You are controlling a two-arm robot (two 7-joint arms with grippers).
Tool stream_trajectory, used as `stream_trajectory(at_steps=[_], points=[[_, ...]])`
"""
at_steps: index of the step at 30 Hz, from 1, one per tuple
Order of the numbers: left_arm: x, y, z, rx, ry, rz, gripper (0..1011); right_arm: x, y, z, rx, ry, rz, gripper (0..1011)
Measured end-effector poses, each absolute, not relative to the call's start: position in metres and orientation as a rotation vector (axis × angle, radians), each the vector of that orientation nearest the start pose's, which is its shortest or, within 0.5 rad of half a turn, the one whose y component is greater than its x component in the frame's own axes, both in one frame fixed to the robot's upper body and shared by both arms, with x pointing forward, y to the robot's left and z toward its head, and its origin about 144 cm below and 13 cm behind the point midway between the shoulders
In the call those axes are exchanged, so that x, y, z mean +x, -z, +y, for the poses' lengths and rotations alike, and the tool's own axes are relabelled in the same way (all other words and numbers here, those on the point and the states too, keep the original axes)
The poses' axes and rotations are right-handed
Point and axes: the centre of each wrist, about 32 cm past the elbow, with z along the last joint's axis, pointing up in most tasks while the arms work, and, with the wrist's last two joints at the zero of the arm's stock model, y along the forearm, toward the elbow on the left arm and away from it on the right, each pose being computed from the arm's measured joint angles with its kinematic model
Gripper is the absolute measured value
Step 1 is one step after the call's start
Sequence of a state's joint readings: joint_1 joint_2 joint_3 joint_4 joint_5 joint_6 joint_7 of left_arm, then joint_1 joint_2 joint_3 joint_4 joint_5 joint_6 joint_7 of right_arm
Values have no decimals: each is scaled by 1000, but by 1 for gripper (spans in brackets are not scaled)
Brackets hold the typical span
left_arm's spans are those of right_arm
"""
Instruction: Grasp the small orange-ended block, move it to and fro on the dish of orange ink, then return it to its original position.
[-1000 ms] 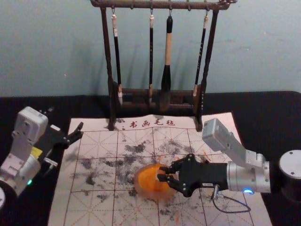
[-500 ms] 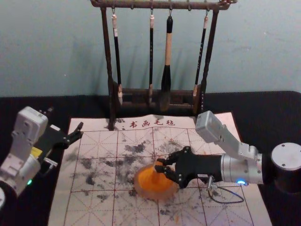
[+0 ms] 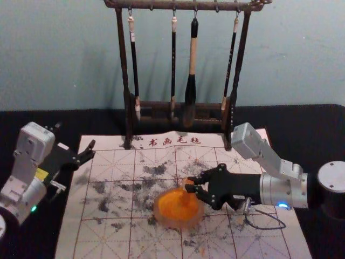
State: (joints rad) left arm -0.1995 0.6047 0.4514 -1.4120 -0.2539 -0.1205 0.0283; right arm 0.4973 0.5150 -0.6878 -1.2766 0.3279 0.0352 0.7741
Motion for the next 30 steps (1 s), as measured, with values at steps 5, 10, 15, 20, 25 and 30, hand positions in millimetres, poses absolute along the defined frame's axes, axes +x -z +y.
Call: stream_trajectory(at_steps=[5,10,15,20,25,30], points=[[489,-1140,310,305,-1248,-285,1001,545,-1171,-254,-402,372,-69,104],[489,-1140,310,304,-1248,-285,1001,538,-1172,-259,-400,368,-64,104],[489,-1140,310,304,-1248,-285,1001,532,-1173,-261,-392,358,-61,104],[489,-1140,310,304,-1248,-285,1001,527,-1173,-260,-384,340,-58,104],[489,-1140,310,304,-1248,-285,1001,526,-1171,-256,-382,327,-56,104],[489,-1140,310,305,-1248,-285,1001,528,-1171,-251,-381,316,-59,104]])
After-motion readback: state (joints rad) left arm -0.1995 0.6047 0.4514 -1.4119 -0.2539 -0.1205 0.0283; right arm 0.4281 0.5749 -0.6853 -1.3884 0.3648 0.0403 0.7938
